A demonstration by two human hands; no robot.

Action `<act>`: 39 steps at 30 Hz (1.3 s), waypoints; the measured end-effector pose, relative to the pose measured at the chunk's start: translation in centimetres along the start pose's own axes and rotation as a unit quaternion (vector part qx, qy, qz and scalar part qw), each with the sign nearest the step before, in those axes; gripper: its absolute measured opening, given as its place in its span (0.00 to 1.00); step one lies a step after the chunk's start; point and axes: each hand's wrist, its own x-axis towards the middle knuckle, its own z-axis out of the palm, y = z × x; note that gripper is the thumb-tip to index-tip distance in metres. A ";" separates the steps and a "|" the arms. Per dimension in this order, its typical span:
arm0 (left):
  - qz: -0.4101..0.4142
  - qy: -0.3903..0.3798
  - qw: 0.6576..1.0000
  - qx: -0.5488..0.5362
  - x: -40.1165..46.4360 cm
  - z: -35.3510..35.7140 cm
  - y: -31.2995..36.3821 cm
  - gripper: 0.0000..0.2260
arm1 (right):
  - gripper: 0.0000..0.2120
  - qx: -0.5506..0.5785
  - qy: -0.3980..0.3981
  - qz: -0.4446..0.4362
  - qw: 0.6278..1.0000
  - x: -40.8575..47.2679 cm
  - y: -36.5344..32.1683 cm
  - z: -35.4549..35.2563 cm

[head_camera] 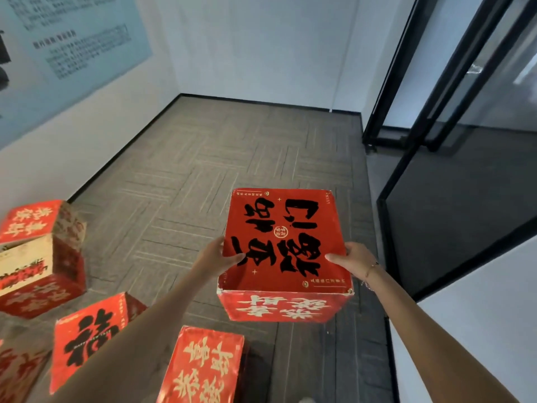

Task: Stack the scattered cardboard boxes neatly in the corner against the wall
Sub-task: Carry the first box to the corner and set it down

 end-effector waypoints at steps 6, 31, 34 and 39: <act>-0.012 0.036 0.999 -0.001 9.6 -1.7 1.8 0.21 | 0.14 0.014 -0.033 -0.020 0.999 11.0 -3.6 -2.1; -0.049 0.101 0.990 -0.084 48.2 -18.1 6.0 0.26 | 0.17 -0.055 -0.075 -0.087 0.992 52.2 -27.7 -5.7; -0.046 0.089 0.992 -0.079 53.7 -22.2 5.9 0.23 | 0.17 -0.048 -0.071 -0.079 0.993 56.8 -31.8 -4.4; -0.046 0.076 0.996 -0.022 62.7 -30.3 6.3 0.26 | 0.11 -0.031 -0.071 -0.056 0.995 63.5 -39.9 -2.8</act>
